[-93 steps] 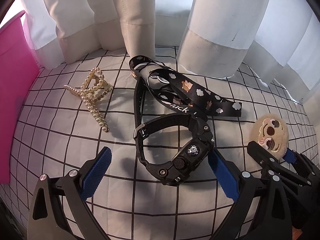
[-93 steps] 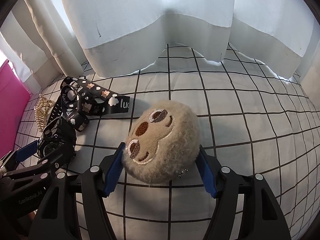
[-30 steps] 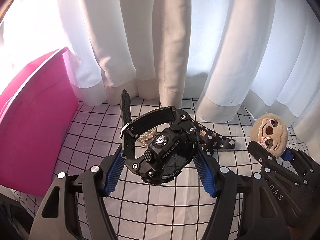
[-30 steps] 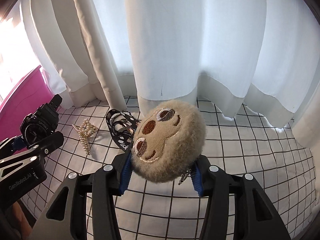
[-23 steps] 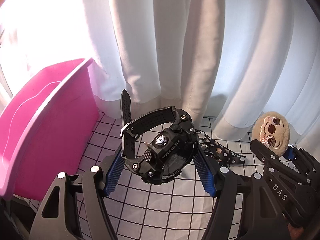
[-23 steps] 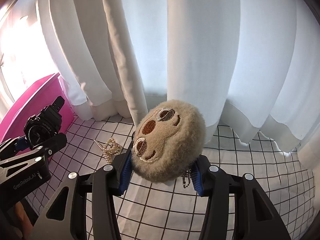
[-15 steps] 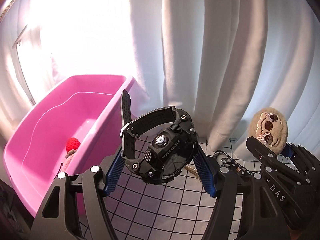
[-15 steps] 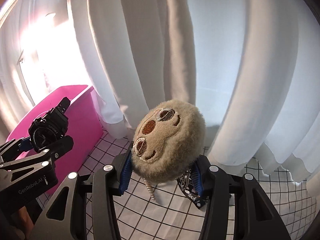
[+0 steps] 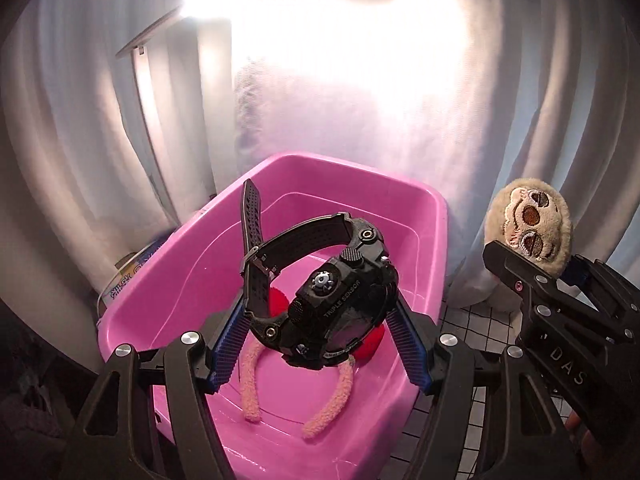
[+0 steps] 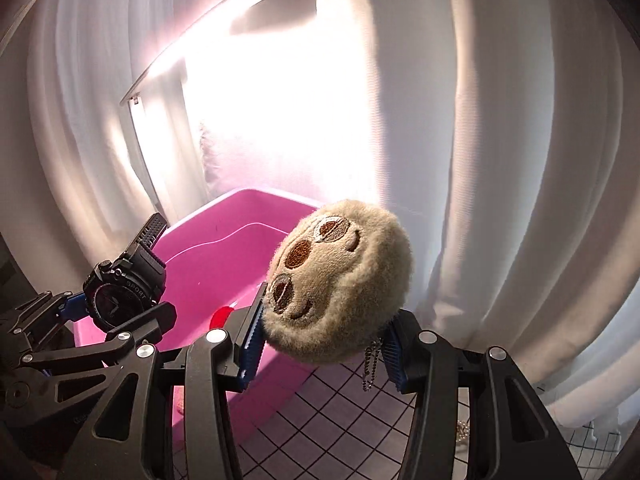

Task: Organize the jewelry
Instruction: 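Lift and carry the watch and sloth purse over the pink tub, then open both grippers to drop the watch and sloth purse into the tub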

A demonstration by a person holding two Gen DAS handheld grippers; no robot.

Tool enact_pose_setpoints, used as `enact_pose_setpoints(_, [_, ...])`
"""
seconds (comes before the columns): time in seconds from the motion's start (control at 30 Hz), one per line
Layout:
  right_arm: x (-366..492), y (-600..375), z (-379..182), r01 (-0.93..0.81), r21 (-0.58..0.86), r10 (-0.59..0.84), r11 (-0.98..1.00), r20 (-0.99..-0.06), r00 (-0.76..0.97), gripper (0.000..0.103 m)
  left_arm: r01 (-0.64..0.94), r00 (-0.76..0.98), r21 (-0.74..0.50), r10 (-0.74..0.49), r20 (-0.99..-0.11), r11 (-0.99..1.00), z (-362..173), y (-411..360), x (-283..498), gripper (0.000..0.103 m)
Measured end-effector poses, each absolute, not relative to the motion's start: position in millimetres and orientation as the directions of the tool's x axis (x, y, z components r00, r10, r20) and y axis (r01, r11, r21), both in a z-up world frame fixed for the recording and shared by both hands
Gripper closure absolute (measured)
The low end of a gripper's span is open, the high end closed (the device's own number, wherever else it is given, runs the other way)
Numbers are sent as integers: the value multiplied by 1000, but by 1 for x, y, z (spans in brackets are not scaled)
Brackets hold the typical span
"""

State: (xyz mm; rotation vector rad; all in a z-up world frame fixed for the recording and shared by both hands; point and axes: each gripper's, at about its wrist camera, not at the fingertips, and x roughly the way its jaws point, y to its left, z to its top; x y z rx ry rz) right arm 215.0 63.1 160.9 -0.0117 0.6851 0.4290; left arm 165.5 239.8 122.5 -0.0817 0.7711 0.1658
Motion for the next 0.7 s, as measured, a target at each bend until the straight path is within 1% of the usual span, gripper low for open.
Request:
enact_pose_setpoints(0.13, [238, 102, 155, -442, 148, 423, 885, -655, 626, 55, -219, 658, -17, 135, -740, 976, 112, 278, 172, 38])
enact_pose_setpoints(0.27, [254, 133, 149, -469, 166, 439, 867, -701, 562, 55, -237, 614, -30, 125, -779, 971, 100, 305, 188, 38])
enact_pose_setpoints(0.53, [281, 151, 124, -473, 186, 414, 861, -796, 441, 55, -242, 553, -50, 95, -828, 969, 83, 316, 204, 37])
enact_pose_setpoints(0.7, [287, 158, 113, -476, 186, 401, 860, -823, 403, 53, -231, 520, -35, 92, -849, 972, 76, 314, 212, 36])
